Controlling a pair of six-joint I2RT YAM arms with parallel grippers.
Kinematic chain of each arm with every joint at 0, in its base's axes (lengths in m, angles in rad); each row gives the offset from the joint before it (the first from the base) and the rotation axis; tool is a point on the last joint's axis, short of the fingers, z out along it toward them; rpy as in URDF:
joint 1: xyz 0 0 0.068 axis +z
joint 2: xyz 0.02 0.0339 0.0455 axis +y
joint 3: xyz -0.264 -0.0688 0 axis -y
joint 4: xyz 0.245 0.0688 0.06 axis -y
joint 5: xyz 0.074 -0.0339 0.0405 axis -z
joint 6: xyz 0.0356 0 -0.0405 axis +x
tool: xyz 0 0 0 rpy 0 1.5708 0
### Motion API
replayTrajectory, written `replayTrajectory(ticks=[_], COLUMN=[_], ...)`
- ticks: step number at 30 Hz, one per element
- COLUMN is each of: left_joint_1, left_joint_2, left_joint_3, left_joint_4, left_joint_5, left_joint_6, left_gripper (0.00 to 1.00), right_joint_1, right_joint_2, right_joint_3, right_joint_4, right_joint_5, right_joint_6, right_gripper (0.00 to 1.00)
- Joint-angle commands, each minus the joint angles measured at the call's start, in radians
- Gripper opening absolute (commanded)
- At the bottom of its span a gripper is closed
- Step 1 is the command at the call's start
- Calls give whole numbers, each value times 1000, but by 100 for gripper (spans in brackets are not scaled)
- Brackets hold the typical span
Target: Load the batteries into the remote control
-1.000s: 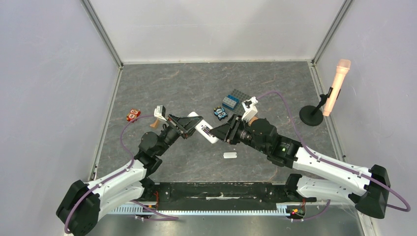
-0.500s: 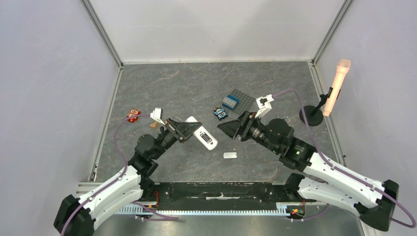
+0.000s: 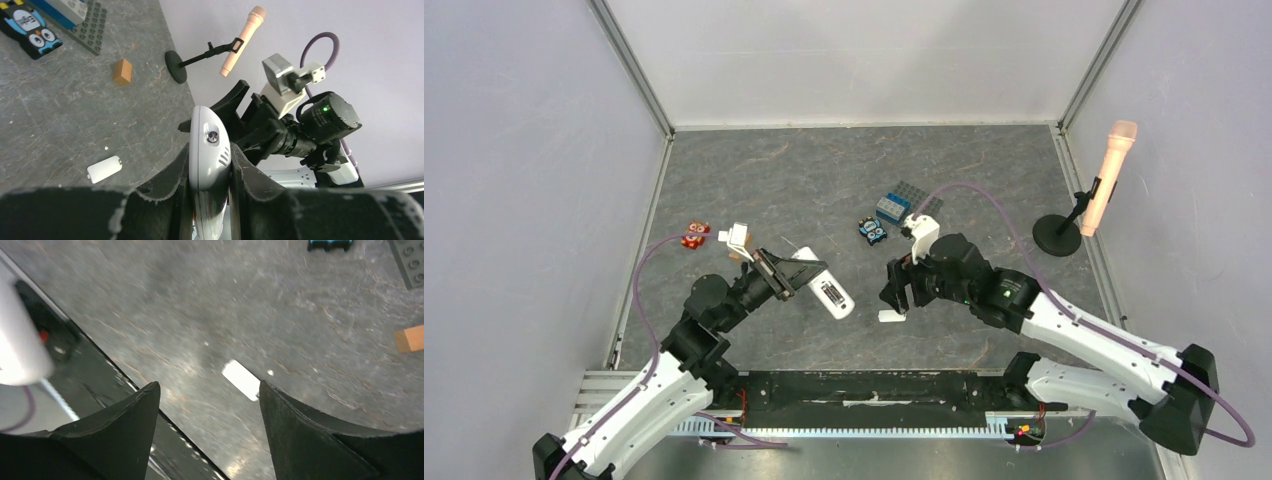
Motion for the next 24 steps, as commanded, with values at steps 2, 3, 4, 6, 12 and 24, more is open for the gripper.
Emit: replayTrajectory(ticks=[2, 3, 4, 6, 12, 24], left_joint_1=[3, 2, 2, 2, 2, 3], left_joint_2=[-53, -62, -69, -76, -82, -77], left_joint_3=[15, 10, 6, -3, 50, 185], left_joint_4=[-107, -125, -141, -163, -333, -534], left_joint_5=[-51, -66, -78, -93, -184, -443], left_joint_6=[21, 13, 5, -8, 39, 178], left_gripper=[2, 2, 2, 2, 2, 2], right_joint_1=[-1, -1, 0, 0, -2, -8], right_joint_2=[78, 95, 115, 152, 320, 597], right_joint_3=[-21, -33, -46, -55, -56, 50], right_joint_4=[-117, -113, -108, -92, -34, -97], right_joint_5=[2, -24, -76, -136, -129, -94], right_joint_6=[-251, -319, -387, -525, -746, -894], right_gripper=[75, 75, 73, 73, 74, 72])
